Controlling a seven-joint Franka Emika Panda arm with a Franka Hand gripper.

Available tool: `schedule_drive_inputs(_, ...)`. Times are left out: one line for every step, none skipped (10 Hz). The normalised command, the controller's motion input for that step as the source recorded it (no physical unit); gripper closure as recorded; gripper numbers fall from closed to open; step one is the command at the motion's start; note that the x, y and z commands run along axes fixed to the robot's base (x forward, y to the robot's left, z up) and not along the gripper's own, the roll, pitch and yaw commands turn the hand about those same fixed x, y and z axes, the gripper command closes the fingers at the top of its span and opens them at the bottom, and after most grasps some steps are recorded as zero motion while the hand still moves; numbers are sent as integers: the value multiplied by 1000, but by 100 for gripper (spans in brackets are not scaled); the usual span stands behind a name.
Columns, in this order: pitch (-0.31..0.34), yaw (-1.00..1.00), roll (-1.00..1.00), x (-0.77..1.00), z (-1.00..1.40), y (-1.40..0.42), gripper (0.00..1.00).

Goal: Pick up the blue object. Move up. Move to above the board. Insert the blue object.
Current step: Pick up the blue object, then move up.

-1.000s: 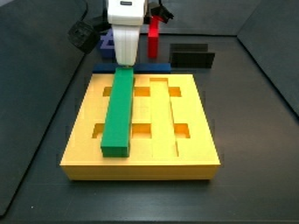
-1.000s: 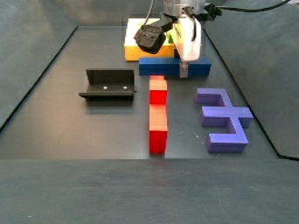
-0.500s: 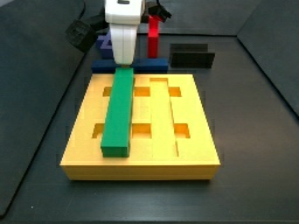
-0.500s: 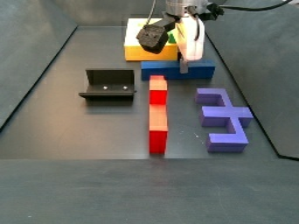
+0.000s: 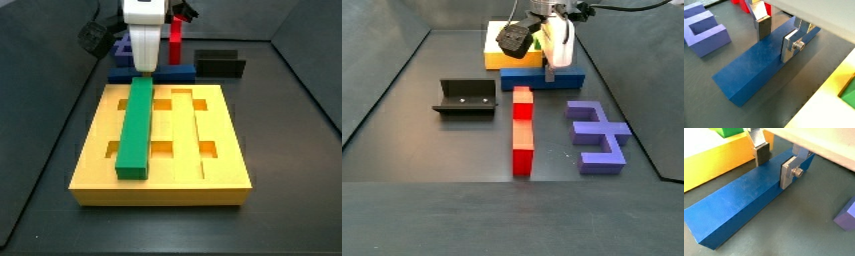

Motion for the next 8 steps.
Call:
schedule_drive_inputs(0, 0, 0, 0, 0, 0, 100)
schedule_drive_inputs(0, 0, 0, 0, 0, 0, 100)
schedule_drive_inputs(0, 0, 0, 0, 0, 0, 100)
schedule_drive_inputs(0, 0, 0, 0, 0, 0, 100)
schedule_drive_inputs(0, 0, 0, 0, 0, 0, 100)
schedule_drive_inputs(0, 0, 0, 0, 0, 0, 100)
schedule_drive_inputs(0, 0, 0, 0, 833, 0, 100)
schedule_drive_inputs(23, -14, -1, -21, 819, -27, 100)
